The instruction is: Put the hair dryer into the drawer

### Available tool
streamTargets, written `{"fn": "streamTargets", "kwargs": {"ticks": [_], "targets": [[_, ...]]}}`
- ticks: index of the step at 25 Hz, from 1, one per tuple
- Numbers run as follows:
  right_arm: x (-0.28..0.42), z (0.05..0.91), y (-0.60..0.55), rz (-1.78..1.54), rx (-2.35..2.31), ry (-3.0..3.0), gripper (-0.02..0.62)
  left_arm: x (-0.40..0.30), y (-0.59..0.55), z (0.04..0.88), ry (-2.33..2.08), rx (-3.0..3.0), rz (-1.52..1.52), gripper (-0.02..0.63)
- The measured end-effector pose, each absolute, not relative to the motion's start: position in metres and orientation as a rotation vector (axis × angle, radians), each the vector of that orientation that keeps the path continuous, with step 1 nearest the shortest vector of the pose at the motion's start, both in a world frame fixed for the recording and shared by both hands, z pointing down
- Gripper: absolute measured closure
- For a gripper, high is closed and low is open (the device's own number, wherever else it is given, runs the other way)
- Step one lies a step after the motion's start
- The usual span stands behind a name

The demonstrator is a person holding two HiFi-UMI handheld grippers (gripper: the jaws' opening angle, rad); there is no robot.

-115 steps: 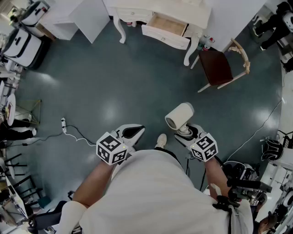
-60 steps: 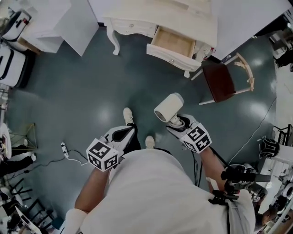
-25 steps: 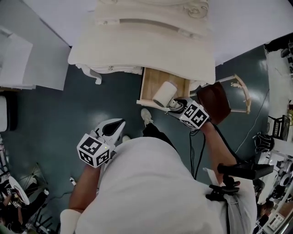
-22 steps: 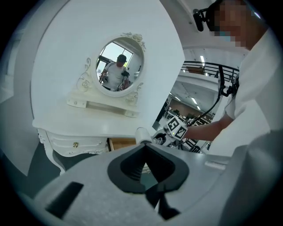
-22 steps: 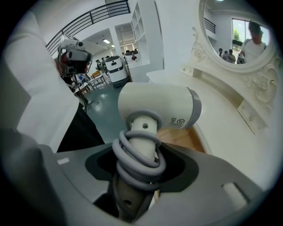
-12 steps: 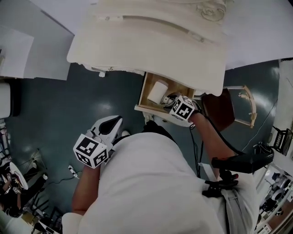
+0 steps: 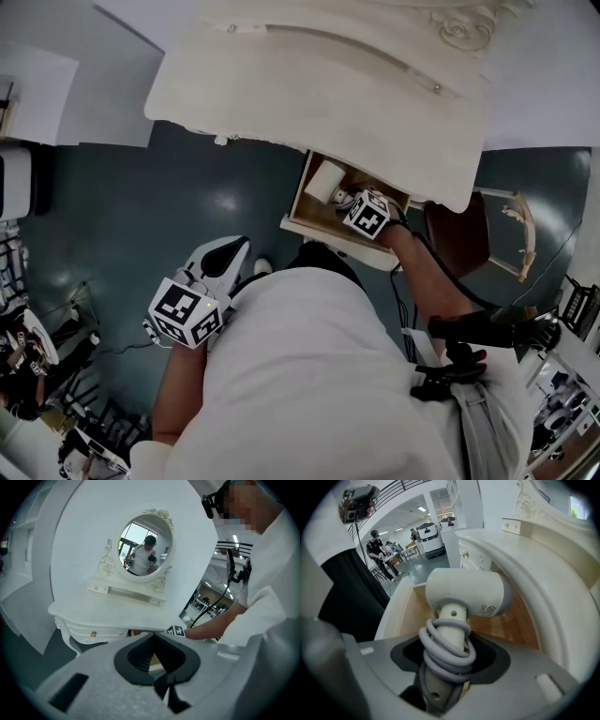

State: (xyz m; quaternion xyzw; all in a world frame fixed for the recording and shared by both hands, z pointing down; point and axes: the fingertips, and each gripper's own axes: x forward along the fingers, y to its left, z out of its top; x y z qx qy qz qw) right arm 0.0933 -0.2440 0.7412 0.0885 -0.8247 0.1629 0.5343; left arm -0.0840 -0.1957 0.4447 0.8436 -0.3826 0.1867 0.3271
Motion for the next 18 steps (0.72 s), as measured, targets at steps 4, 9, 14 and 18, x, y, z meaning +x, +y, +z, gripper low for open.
{"fn": "streamTargets", "kwargs": {"ticks": [4,9,14,18], "targets": [[0.089,0.753,-0.252,0.378,0.237,-1.973,0.342,-0.087,-0.199,0.442,-1.018,2.188,0.51,0.609],[0.085,0.766,-0.259,0.374,0.267,-1.977,0.342,-0.088,-0.199,0.44,-1.025,2.172,0.53,0.609],[0.087,0.78,-0.267,0.367,0.317,-1.978,0.342,-0.084,-0.202,0.442,-1.028,2.173,0.546,0.609],[0.086,0.786,-0.268,0.357,0.343,-1.977,0.341,-0.087,-0.201,0.441,-1.031,2.164,0.548,0.609]]}}
